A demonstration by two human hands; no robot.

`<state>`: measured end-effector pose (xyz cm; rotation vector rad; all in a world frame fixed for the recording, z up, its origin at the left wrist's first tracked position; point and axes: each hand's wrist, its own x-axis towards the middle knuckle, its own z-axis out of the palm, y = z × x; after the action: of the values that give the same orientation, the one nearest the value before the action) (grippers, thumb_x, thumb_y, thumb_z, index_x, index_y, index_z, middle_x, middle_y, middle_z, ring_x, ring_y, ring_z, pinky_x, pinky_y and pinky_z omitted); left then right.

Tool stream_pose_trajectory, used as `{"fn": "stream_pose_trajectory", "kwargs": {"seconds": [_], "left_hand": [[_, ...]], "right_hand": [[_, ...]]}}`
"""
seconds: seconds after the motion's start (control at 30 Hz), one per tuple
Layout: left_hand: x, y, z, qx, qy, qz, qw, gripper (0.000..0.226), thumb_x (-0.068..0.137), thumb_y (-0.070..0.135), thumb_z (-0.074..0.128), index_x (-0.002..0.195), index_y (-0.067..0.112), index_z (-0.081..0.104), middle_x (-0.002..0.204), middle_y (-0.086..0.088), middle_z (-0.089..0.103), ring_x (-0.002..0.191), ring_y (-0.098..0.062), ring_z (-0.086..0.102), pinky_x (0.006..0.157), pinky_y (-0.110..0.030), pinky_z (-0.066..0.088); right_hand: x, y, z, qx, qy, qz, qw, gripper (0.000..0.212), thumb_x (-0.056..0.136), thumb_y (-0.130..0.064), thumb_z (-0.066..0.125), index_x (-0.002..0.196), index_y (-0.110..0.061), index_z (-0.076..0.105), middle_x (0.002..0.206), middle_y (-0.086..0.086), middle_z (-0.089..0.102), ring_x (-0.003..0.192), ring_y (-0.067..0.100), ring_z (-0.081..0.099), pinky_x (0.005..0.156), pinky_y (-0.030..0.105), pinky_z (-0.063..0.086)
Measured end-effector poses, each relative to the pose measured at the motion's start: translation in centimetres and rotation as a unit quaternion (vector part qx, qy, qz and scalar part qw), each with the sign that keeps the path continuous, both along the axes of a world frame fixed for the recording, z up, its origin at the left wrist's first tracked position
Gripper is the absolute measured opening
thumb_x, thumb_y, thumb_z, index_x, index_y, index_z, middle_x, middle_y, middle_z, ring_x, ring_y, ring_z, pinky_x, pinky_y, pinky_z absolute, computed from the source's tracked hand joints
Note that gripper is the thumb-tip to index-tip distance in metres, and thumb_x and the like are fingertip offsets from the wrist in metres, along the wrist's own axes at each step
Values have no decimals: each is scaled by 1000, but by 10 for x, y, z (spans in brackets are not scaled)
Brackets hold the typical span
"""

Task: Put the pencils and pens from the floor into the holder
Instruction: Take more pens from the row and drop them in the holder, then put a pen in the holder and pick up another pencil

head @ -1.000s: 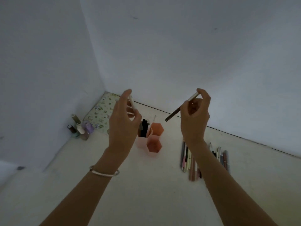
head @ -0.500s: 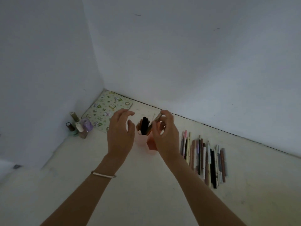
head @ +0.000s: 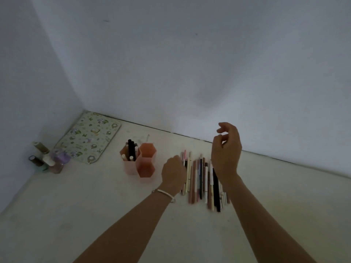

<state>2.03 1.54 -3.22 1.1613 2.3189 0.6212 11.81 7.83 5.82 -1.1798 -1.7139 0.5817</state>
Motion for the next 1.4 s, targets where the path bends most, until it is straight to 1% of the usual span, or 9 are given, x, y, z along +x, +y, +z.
{"fn": "stream_pose_trajectory", "kwargs": {"seconds": [0.23, 0.43, 0.5, 0.6, 0.73, 0.87, 1.1, 1.2, 1.4], "left_hand": [[13, 15, -28, -94, 2, 49, 994, 18, 94, 10, 45, 111, 7, 51, 113, -12, 61, 102, -29, 62, 80, -35, 50], [7, 18, -23, -101, -52, 87, 990, 15, 91, 7, 55, 105, 4, 55, 110, -14, 62, 100, -30, 62, 71, -31, 44], [2, 18, -16, -65, -52, 96, 992, 13, 91, 10, 55, 103, 5, 57, 106, -13, 64, 95, -28, 63, 71, -30, 47], [-13, 17, 17, 109, -67, 126, 984, 10, 91, 12, 56, 100, 10, 57, 97, -5, 64, 83, -18, 62, 73, -29, 54], [-42, 3, 83, 276, -99, 136, 946, 13, 86, 10, 62, 96, 17, 55, 83, 8, 61, 70, -2, 59, 62, -13, 48], [-67, -19, 104, 306, -118, 169, 929, 24, 86, 9, 63, 106, 16, 51, 79, 13, 60, 69, -2, 63, 59, -13, 53], [-89, -45, 106, 313, -171, 192, 914, 8, 92, 12, 52, 91, 20, 53, 77, 6, 64, 74, -13, 65, 63, -25, 54], [-92, -51, 111, 335, -181, 192, 904, 14, 98, 16, 46, 86, 16, 53, 73, 2, 64, 69, -13, 64, 53, -19, 50], [-107, -62, 116, 370, -114, 202, 899, 22, 97, 22, 49, 83, 9, 60, 76, -9, 65, 72, -23, 66, 65, -37, 58]], "right_hand": [[53, 10, -33, -28, -54, -14, 998, 35, 85, 7, 47, 111, -13, 60, 95, -3, 62, 63, 11, 51, 57, 20, 41], [51, 6, -53, -53, -73, 0, 996, 34, 84, 6, 49, 111, -12, 60, 93, -2, 61, 60, 11, 50, 55, 12, 40], [45, 5, -53, -61, -70, 9, 996, 34, 85, 6, 49, 112, -12, 59, 93, -2, 61, 62, 8, 50, 55, 12, 41], [21, 7, -54, -97, -86, 38, 991, 29, 89, 1, 50, 112, -14, 59, 94, -4, 62, 64, 1, 54, 60, 12, 46], [-30, 8, -86, -165, -262, 86, 947, 20, 91, -10, 52, 110, -10, 58, 99, 3, 64, 86, 18, 61, 77, 33, 53], [-55, -1, -122, -174, -433, 119, 876, 29, 96, -18, 48, 121, -5, 47, 111, 13, 61, 100, 30, 62, 85, 39, 52], [-61, -4, -134, -143, -518, 106, 837, 55, 99, -5, 35, 150, 3, 16, 130, 15, 53, 114, 26, 59, 90, 30, 49], [-68, -9, -130, -141, -534, 90, 829, 48, 98, -2, 36, 145, 4, 27, 125, 12, 56, 111, 23, 61, 86, 28, 51], [-82, -21, -126, -178, -492, 68, 849, 27, 95, 0, 44, 121, -3, 48, 121, 15, 58, 103, 25, 64, 80, 32, 54]]}}
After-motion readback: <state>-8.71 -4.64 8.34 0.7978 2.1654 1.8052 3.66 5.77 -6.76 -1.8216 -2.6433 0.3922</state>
